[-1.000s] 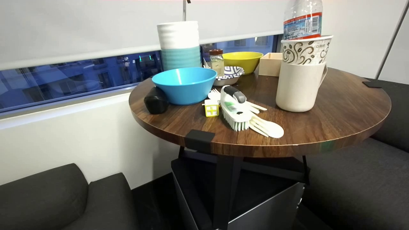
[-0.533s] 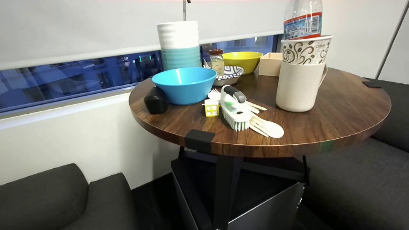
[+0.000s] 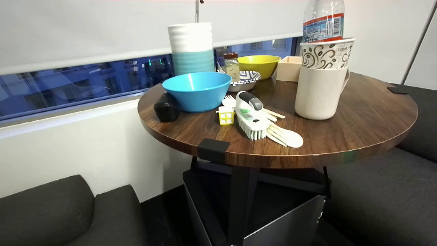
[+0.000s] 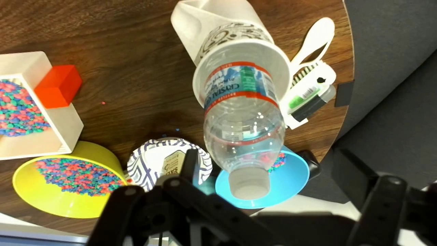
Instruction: Put the bottle of water and the paper cup in the table
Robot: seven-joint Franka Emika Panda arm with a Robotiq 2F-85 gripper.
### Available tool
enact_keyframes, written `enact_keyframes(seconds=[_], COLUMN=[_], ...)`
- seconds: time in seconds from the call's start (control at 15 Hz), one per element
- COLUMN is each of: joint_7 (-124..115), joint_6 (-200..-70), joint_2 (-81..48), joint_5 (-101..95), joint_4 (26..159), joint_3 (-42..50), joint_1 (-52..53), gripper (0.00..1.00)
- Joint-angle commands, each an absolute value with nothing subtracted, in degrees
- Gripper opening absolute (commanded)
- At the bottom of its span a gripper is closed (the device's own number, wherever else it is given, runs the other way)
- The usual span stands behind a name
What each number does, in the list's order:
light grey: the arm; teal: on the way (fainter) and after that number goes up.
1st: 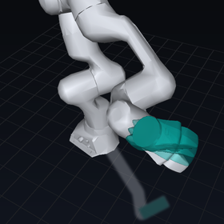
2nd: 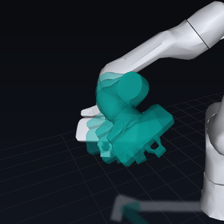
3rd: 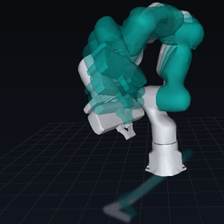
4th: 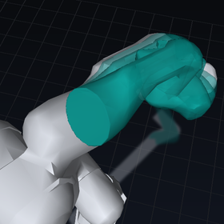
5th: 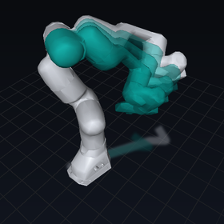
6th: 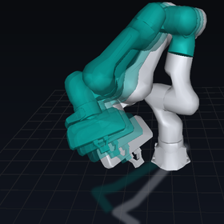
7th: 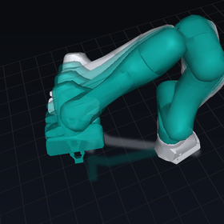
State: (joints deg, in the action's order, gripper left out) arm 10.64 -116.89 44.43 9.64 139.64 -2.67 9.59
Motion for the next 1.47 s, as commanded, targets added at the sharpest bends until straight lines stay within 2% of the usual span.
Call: enact_keyframes(seconds=[0.0,0.13,0.33,0.53,0.8,0.87,0.93,1.07,1.27,1.4], joint_7=[8.84,8.56,7.94,7.11,6.54,6.45,6.33,6.09,5.74,5.41], joint_6=[-118.19,-118.85,-120.65,-122.51,-123.49,-123.54,-123.39,-123.11,-122.95,-122.87], joint_2=[42.94,42.59,42.22,42.02,41.82,41.76,41.72,41.68,41.61,41.62], joint_5=[7.12,6.61,6.41,6.20,5.76,5.69,5.57,5.44,5.22,5.25], joint_4=[138.82,138.71,138.68,138.75,138.85,138.85,138.85,138.87,138.86,138.85], joint_3=[-4.00,-4.13,-4.24,-4.34,-4.46,-4.47,-4.52,-4.60,-4.66,-4.69], joint_1=[8.64,8.75,8.79,8.66,8.60,8.60,8.55,8.54,8.55,8.55], gripper=[0.99,0.99,0.78,0.75,0.53,0.62,0.79,0.87,0.88,0.74])
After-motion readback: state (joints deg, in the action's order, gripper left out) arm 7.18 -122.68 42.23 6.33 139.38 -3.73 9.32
